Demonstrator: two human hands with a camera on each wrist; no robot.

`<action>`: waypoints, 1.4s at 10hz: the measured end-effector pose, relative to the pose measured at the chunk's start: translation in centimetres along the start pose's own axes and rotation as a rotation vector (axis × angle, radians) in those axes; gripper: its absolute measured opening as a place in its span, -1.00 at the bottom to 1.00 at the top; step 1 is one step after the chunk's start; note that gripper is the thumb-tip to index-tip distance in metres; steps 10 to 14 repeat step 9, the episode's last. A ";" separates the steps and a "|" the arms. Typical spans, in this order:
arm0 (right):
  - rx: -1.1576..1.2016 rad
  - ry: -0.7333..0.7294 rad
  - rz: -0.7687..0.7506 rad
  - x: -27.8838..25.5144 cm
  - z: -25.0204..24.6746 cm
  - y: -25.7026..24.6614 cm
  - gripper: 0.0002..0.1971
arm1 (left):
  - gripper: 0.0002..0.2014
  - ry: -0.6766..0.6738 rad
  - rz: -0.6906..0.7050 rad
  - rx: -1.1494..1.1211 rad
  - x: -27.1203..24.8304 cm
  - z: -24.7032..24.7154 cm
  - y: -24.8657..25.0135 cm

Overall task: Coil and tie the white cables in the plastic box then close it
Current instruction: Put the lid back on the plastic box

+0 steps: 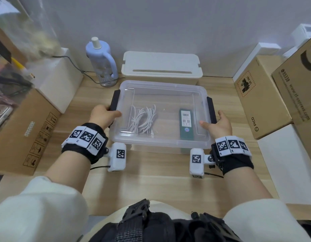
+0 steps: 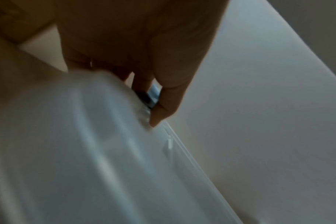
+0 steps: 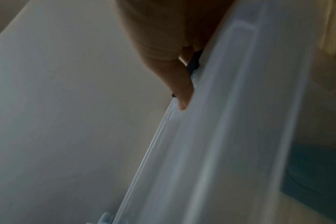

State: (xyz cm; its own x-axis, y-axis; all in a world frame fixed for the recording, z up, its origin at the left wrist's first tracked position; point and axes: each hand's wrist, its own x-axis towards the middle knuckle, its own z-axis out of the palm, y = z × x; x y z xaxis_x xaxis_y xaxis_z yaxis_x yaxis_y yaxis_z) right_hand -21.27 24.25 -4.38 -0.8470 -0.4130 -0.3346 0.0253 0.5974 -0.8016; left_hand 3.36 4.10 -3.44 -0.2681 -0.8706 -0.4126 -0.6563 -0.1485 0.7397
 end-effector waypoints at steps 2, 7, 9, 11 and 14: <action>-0.017 -0.055 -0.036 0.2 0.4 0.1 -0.44 | -0.54 -0.040 -0.004 0.130 -0.2 1.9 0.7; -0.184 0.003 -0.097 0.0 0.9 -0.3 -0.54 | -0.66 0.125 0.007 0.358 -0.6 3.4 1.2; -0.208 -0.058 -0.156 0.1 0.7 -1.1 -0.38 | -0.54 -0.016 0.036 0.208 1.9 2.0 0.3; -0.208 -0.058 -0.156 0.1 0.7 -1.1 -0.38 | -0.54 -0.016 0.036 0.208 1.9 2.0 0.3; -0.208 -0.058 -0.156 0.1 0.7 -1.1 -0.38 | -0.54 -0.016 0.036 0.208 1.9 2.0 0.3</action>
